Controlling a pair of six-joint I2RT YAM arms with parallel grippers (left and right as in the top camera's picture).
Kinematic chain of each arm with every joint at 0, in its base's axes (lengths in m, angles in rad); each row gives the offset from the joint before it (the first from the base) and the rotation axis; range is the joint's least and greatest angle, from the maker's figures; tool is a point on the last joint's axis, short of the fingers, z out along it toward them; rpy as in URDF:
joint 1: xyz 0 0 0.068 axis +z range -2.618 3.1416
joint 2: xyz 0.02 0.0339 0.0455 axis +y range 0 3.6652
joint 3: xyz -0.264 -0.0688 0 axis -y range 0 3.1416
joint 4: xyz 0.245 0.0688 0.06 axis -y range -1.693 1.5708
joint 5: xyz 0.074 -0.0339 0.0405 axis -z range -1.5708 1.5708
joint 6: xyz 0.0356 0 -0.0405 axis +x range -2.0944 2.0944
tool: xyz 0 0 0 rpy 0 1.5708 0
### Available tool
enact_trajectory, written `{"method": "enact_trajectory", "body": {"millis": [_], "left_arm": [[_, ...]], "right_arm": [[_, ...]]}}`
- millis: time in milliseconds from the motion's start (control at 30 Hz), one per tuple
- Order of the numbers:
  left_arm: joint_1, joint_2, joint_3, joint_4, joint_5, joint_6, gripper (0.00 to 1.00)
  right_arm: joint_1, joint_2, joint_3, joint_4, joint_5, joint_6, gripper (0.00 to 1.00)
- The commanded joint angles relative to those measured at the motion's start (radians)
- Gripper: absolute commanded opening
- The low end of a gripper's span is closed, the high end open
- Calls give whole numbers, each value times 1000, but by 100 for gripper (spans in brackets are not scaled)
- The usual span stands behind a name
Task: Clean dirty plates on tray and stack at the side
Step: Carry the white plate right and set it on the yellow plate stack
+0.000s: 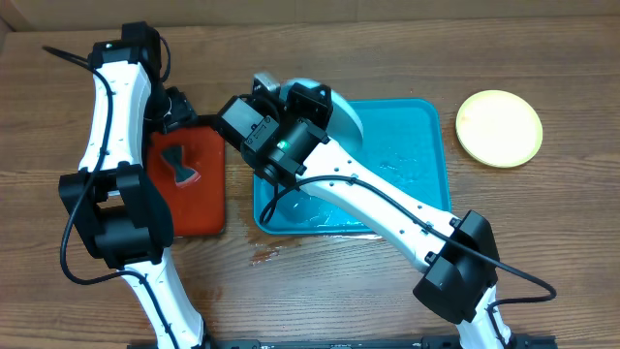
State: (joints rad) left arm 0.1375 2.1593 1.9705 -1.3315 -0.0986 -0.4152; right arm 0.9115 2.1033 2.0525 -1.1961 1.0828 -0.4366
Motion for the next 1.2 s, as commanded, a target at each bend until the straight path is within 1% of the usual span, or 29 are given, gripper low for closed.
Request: {"method": "enact_trajectory", "body": {"millis": [0,67,133,233,300,367,400,433,500,567,600,667,867,967,1033,1100,1167], "left_arm": [[-7,-18,6,-9,14,0,100],[-7,-19,6,-14,14,0,100],[-7,-19,6,-15,14,0,100],[-7,-19,6,-15,14,0,100],[-7,-19,6,-15,14,0,100],[-7,-19,6,-15,14,0,100],[-7,-18,6,-15,14,0,100],[-7,-19,6,-15,14,0,100],[-7,-19,6,-15,14,0,100],[-7,-19,6,-14,14,0,100],[-7,-18,6,-15,14,0,100],[-7,-18,6,-15,14,0,100],[-7,-19,6,-14,14,0,100],[-7,-19,6,-14,14,0,100],[-7,-19,6,-14,14,0,100],[-7,-19,6,-14,14,0,100],[-7,-18,6,-14,14,0,100]], "right_arm": [[-26,-8,27,-24,-243,-64,4],[-53,-13,27,-5,-192,-28,4],[-100,-21,27,15,-193,20,4],[-204,-36,27,18,-311,106,4],[-296,-48,27,6,-454,174,4],[-416,-60,27,-18,-684,235,4],[-469,-61,27,-29,-793,241,4],[-597,-61,27,-58,-1036,251,4],[-740,-56,26,-89,-1279,251,4],[-873,-47,24,-122,-1447,251,4],[-929,-40,21,-133,-1490,251,4],[-1042,-28,8,-153,-1519,252,4],[-1286,-16,-103,-124,-1518,266,4],[-1376,-16,-172,-48,-1517,283,4],[-1423,-16,-219,12,-1495,334,4],[-1472,-16,-290,96,-1429,412,4],[-1490,-16,-337,152,-1421,440,4]]}}
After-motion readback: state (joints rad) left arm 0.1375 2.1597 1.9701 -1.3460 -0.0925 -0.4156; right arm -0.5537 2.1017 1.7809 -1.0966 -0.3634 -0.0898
